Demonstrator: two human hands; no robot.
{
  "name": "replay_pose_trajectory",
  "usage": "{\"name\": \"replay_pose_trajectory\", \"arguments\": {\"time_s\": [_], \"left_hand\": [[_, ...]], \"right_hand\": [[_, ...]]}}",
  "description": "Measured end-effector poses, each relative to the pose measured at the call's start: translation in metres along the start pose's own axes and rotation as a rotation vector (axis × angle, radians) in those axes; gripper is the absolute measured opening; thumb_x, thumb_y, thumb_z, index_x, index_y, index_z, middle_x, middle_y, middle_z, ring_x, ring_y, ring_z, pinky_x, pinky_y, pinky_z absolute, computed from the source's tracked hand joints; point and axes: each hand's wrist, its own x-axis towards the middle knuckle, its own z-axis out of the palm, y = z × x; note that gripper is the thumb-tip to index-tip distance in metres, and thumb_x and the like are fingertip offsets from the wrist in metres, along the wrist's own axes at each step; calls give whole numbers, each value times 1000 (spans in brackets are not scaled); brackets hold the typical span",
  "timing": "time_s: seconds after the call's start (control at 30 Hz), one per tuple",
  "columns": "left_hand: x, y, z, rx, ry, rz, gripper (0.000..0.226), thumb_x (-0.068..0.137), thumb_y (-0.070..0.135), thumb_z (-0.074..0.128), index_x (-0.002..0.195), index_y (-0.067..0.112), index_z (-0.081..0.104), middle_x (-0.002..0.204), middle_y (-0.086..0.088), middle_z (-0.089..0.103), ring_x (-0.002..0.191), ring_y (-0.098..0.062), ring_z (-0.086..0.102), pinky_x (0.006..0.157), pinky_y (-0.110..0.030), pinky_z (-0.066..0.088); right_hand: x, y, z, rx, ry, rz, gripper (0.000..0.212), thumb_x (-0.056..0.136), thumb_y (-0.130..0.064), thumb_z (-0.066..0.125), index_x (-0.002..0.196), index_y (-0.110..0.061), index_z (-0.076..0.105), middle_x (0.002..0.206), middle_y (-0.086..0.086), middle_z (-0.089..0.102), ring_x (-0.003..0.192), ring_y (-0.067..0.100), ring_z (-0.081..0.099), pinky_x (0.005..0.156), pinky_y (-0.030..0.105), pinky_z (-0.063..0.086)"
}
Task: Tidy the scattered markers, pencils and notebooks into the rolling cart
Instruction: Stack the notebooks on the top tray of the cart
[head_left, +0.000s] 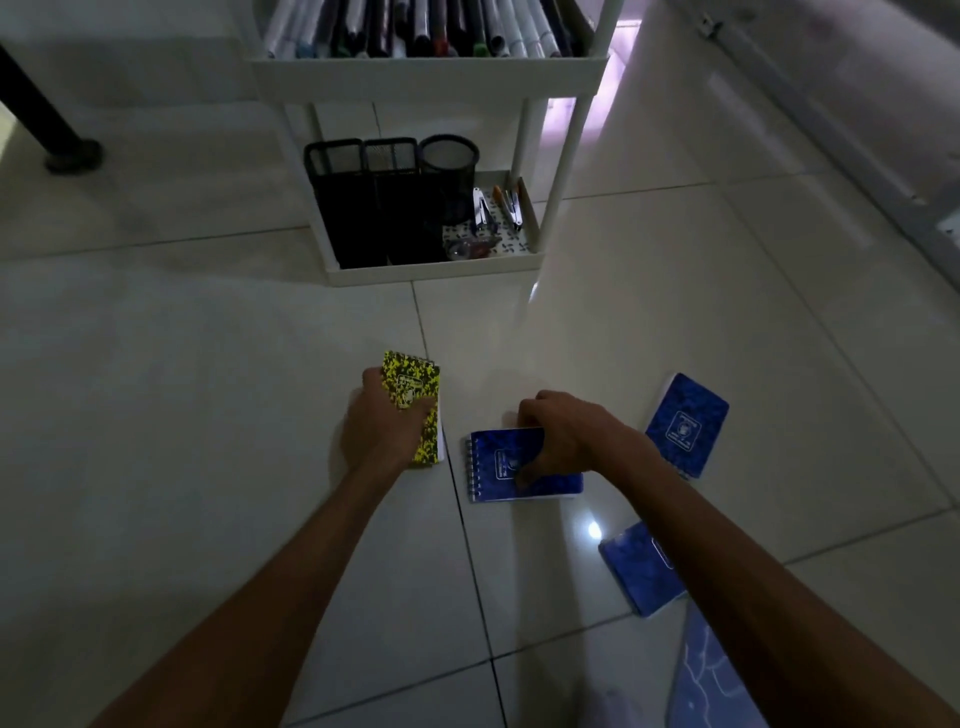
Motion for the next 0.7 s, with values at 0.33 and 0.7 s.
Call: {"name": "replay_pose_trajectory", "arguments": {"time_s": [0.33,0.7], "left_hand": [[-8,3,-9,383,13,290,37,90,33,60,116,10,50,107,-12,59,94,-34,60,68,-35,38],[-20,11,-5,427,143,387,30,97,32,48,115,9,54,102,-10,62,87,-30,62,63,-33,36]], "right_hand": [[-13,6,12,209,65,45,82,65,-48,83,128,-22,38,116,1,55,99,20,56,83,36,50],[-13,-3,1,-71,514,35,35,95,-33,56,124,-16,45,118,5,59,97,23,60,68,30,40]]}}
